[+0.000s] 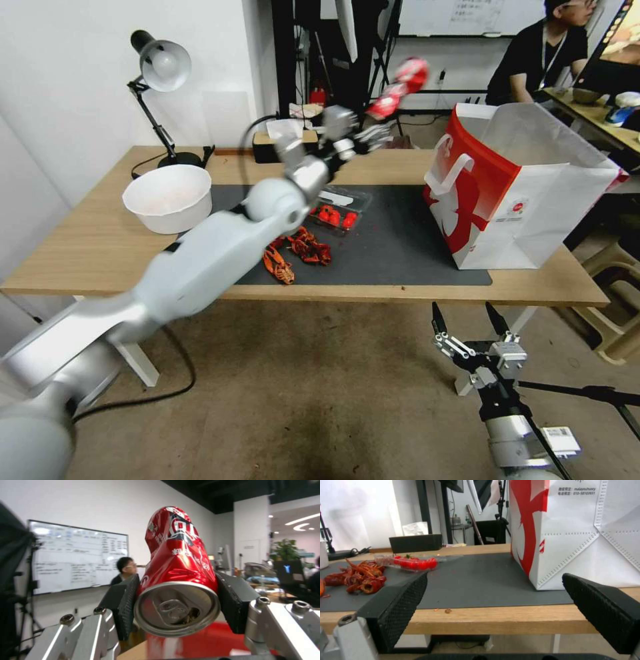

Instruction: Pick up the trash from the table and place it into the takeout bag.

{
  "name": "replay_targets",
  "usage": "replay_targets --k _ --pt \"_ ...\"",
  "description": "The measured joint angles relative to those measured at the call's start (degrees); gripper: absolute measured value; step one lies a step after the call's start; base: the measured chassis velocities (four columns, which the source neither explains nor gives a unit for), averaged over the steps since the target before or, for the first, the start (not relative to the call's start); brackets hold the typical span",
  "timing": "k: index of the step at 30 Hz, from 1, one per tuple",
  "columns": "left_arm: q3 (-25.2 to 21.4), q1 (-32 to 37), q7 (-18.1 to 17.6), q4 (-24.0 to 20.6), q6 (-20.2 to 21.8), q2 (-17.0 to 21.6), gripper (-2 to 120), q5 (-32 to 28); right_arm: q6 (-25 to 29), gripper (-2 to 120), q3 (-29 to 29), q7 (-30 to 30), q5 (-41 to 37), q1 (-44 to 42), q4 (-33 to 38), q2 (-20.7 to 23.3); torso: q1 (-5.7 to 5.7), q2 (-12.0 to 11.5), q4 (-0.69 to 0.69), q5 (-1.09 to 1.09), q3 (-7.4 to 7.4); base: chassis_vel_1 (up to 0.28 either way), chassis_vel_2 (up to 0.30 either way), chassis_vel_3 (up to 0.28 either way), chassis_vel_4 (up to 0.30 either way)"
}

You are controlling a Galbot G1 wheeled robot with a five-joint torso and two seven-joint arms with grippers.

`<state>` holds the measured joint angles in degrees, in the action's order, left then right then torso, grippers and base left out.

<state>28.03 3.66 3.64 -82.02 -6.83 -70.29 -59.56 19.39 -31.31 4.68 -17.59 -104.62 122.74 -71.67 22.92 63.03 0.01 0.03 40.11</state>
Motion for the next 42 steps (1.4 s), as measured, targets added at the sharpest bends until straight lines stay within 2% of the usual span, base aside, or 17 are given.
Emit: replay_targets --k 4,5,12,15,18,21,24,32,34,35,37,38,40,42 --pt "1.3 -1.6 0.0 1.5 0.0 -1.7 52 -0.2 0.3 100 -0.1 -0.1 0.0 -0.2 0.0 -0.2 0.0 0.0 0.0 -0.02 0.0 0.0 0.0 0.0 0.0" --pt "2.6 -3.0 0.1 2.8 -0.1 -3.2 52 -0.4 0.5 100 -0.3 -0.1 0.0 -0.3 -0.1 -0.4 0.0 0.0 -0.01 -0.01 0.0 0.0 0.0 0.0 0.0" --pt "6.9 -7.0 1.5 6.1 -0.2 -6.8 52 -0.9 0.9 100 -0.6 -0.2 -0.2 -0.5 -0.3 -0.7 0.0 0.0 0.0 -0.01 0.0 0.0 0.0 0.0 0.0" --pt "9.1 -8.7 3.5 8.1 -0.8 -8.5 52 -1.3 1.1 100 -0.6 -0.3 -0.2 -0.6 -0.4 -0.9 0.0 0.0 0.0 -0.02 0.0 0.0 0.0 0.0 0.0" --pt "12.3 -11.0 7.2 11.3 -2.2 -10.5 52 -1.9 1.4 100 -0.6 -0.4 -0.2 -0.7 -0.5 -1.1 0.0 0.0 0.0 -0.01 0.0 0.0 0.0 0.0 0.0" --pt "13.0 -11.6 8.0 12.3 -2.4 -11.2 52 -1.9 1.5 100 -0.6 -0.4 -0.2 -0.7 -0.6 -1.2 0.0 0.0 0.0 -0.01 0.0 0.0 0.0 0.0 0.0" --pt "14.9 -13.5 10.8 16.0 -2.5 -14.3 52 -2.0 1.9 100 -0.5 -0.5 -0.2 -0.8 -0.9 -1.4 0.0 0.0 0.0 -0.01 0.0 0.0 0.0 0.0 0.0" --pt "15.7 -15.3 13.2 19.0 -2.5 -16.9 52 -1.8 2.3 100 -0.5 -0.9 -0.3 -1.0 -1.1 -1.6 0.0 0.0 -0.02 -0.01 0.0 0.0 0.0 0.0 0.0" --pt "17.5 -17.4 14.8 21.8 -2.4 -18.4 63 0.3 2.6 100 -0.8 -1.1 -0.6 -1.1 -1.4 -1.6 -0.01 0.0 -0.01 -0.02 -0.01 0.0 0.0 0.0 0.0" --pt "17.5 -17.4 14.8 21.8 -2.4 -18.4 63 0.3 2.6 100 -0.8 -1.1 -0.6 -1.1 -1.4 -1.6 -0.01 0.0 -0.01 -0.02 -0.01 0.0 0.0 0.0 0.0" --pt "18.2 -18.4 15.4 24.3 -2.4 -19.6 73 2.8 2.9 100 -0.9 -1.1 -0.9 -1.1 -1.5 -1.6 0.0 0.0 0.0 -0.02 0.0 0.0 0.0 0.0 0.0" --pt "18.3 -18.7 15.2 25.2 -2.4 -20.1 79 3.9 3.0 100 -0.9 -1.1 -1.0 -1.1 -1.6 -1.6 0.0 0.0 0.0 -0.02 0.0 0.0 0.0 0.0 0.0" --pt "18.4 -18.8 14.8 25.5 -2.4 -20.3 83 4.7 3.2 100 -0.9 -1.2 -1.1 -1.1 -1.8 -1.6 -0.01 0.0 -0.01 -0.02 0.0 0.0 0.0 0.0 0.0" --pt "18.8 -18.8 13.3 25.5 -2.7 -20.3 93 5.6 3.4 100 -1.1 -1.2 -1.4 -1.1 -1.9 -1.5 0.0 0.0 0.0 -0.02 0.0 0.0 0.0 0.0 0.0"
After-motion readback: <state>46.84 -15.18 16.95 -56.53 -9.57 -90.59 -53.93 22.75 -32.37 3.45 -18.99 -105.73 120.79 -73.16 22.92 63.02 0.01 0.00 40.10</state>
